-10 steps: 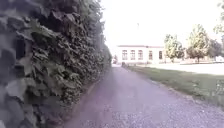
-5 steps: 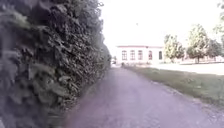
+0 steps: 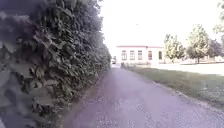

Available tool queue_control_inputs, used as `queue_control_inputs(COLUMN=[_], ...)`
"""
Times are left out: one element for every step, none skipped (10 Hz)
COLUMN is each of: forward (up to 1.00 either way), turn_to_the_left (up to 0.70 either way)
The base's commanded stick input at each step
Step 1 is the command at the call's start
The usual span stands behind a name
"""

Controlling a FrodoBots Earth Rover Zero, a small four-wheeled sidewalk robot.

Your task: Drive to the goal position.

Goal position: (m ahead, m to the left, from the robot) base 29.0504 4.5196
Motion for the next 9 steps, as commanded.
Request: queue_control_inputs(forward=[0.44, 0.44, 0.44, 0.44, 0.44, 0.44, 0.44, 0.44, 0.44], turn_to_the_left=[0.02, 0.02, 0.02, 0.02, 0.02, 0.02, 0.02, 0.02, -0.07])
